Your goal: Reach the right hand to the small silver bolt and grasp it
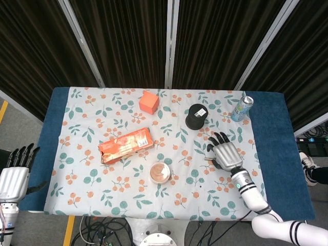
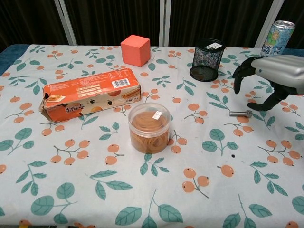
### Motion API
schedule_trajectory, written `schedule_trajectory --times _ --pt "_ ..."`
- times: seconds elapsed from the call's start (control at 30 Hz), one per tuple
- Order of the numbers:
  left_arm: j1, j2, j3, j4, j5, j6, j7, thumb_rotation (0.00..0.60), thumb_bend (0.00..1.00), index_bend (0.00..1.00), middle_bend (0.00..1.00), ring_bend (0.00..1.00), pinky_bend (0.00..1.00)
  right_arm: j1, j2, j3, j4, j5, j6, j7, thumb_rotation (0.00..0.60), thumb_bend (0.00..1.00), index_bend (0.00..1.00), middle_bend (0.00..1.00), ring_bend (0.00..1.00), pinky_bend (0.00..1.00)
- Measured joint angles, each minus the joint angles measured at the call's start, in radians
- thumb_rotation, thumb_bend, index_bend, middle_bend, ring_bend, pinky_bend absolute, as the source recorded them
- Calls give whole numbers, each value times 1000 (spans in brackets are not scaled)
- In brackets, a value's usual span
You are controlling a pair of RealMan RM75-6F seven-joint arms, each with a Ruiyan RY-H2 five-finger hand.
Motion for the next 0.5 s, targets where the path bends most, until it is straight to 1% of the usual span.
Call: schedule_trajectory --times 0.1,0.3,0.5 --pt "1 -3 1 8 -3 -3 -10 600 0 90 6 0 0 16 -38 -2 42 33 -6 -8 600 259 444 170 0 0" --pt "0 -8 0 21 -1 -4 -20 600 0 90 6 0 0 40 -91 -13 110 64 -21 1 600 267 457 170 0 0" --pt "4 -10 2 27 -4 -4 -28 600 0 90 6 0 0 53 -104 -32 126 69 -28 8 600 279 481 178 0 0"
